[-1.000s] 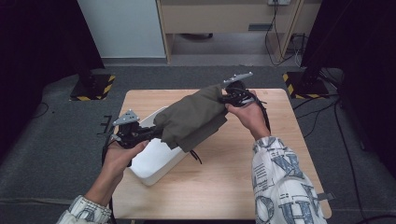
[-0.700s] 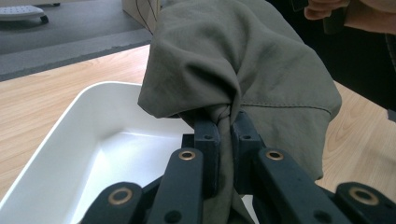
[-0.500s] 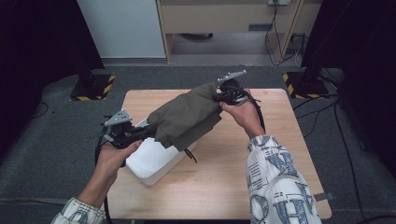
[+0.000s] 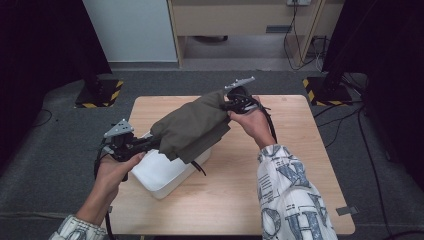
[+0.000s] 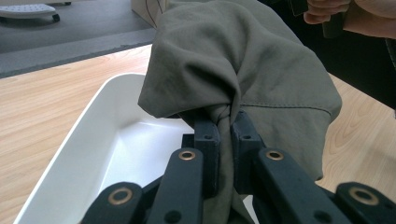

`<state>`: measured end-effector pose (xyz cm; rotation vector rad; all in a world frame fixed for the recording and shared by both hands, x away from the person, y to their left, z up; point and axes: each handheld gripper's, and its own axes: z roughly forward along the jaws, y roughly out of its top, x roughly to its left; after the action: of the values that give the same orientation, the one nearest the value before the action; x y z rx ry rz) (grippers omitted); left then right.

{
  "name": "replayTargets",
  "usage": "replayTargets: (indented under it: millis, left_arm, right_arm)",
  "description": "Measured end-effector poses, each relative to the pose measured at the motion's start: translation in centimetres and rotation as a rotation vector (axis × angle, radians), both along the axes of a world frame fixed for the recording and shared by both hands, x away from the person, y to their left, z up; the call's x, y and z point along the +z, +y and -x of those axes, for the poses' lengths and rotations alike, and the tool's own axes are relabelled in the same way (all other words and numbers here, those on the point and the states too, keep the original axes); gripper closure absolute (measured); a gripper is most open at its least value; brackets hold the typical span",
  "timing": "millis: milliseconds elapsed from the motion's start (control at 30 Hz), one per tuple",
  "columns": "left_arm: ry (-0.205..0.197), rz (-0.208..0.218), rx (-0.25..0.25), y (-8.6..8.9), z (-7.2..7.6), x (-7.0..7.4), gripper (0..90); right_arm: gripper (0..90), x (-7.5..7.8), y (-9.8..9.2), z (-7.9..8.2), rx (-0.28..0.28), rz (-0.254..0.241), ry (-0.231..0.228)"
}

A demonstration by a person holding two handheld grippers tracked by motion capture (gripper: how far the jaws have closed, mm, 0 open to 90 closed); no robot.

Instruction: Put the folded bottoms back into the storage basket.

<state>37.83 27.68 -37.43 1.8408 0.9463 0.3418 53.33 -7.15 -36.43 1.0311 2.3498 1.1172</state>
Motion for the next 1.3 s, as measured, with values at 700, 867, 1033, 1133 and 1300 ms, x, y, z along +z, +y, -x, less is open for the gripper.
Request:
replayTargets:
  millis: [700,867,1033,1133,1300]
  left_arm:
    - [0.014,0.009,0.02,1.9,0.7,-1.2,83.6]
    - [0.02,0.011,0.025,2.1,0.6,-1.5,83.6]
    - [0.023,0.012,0.03,2.3,0.7,-1.6,83.6]
    - [0.022,0.008,0.03,2.4,0.7,-1.6,83.5]
    - [0.024,0.008,0.035,2.8,1.0,-1.8,83.5]
  right_arm:
    - [84.8,-0.9,2.1,-0.4,0.026,0.002,0.014]
    - [84.8,-1.0,2.2,-0.5,0.026,0.0,0.013]
    - [84.8,-1.2,2.4,-0.5,0.031,0.004,0.014]
    - [84.8,-1.2,2.6,-0.6,0.03,0.001,0.015]
    - [84.8,-1.4,3.0,-0.6,0.039,0.002,0.018]
